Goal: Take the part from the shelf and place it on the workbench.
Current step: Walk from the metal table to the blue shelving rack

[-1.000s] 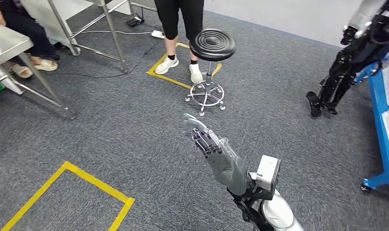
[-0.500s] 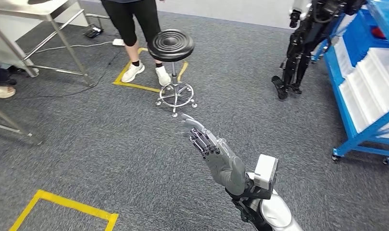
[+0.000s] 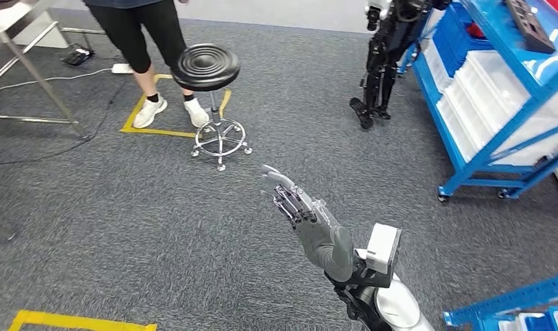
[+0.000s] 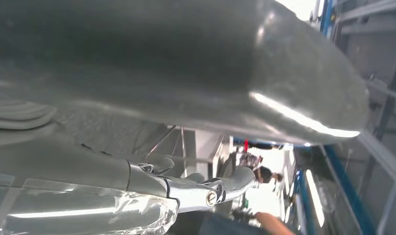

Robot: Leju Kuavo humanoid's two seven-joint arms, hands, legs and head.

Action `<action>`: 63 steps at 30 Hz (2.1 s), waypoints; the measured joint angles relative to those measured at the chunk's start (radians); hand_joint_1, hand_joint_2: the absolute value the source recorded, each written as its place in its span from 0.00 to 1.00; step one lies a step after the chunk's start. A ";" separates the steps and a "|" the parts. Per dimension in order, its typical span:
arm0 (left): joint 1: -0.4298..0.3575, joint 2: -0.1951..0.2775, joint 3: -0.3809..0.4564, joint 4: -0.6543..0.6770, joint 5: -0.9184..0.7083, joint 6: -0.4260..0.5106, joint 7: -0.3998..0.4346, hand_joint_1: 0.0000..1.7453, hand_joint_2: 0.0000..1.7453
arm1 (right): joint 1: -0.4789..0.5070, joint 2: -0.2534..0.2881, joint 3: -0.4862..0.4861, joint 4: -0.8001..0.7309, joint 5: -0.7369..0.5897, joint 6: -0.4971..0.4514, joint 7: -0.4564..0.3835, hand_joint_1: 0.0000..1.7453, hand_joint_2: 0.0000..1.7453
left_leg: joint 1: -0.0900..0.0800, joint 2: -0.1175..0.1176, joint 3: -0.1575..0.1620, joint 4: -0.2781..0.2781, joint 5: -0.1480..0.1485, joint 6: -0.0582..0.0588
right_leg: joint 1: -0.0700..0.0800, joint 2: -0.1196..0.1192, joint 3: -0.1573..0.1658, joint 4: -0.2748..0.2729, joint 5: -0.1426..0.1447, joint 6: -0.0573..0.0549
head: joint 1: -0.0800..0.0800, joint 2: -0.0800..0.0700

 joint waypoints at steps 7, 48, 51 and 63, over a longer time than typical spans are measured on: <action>-0.003 -0.001 0.000 0.000 0.000 0.001 0.000 0.00 0.00 | -0.001 0.000 0.000 0.000 0.001 0.000 0.000 0.00 0.00 | -0.011 0.073 0.023 -0.004 -0.023 -0.029 | 0.016 -0.064 0.157 -0.283 0.090 -0.003 | -0.002 0.000; 0.001 -0.003 0.000 -0.004 -0.007 0.011 -0.001 0.00 0.00 | 0.005 0.010 -0.003 -0.002 0.008 0.001 0.008 0.00 0.00 | 0.005 -0.053 -0.091 0.168 -0.049 -0.047 | 0.001 0.070 0.183 -0.292 0.083 -0.044 | -0.015 0.000; 0.000 -0.002 0.000 -0.004 -0.007 0.012 0.000 0.00 0.00 | 0.004 0.010 -0.002 -0.002 0.008 0.001 0.012 0.00 0.00 | 0.012 -0.108 -0.027 0.019 0.007 -0.046 | 0.007 0.103 0.178 -0.287 0.083 -0.032 | -0.013 0.000; 0.000 0.003 -0.001 -0.005 -0.012 0.024 0.005 0.00 0.00 | 0.017 0.007 -0.015 -0.002 0.010 -0.004 0.009 0.00 0.00 | -0.004 0.035 -0.006 -0.006 0.012 -0.004 | -0.002 -0.016 0.066 -0.099 0.014 0.013 | -0.005 0.000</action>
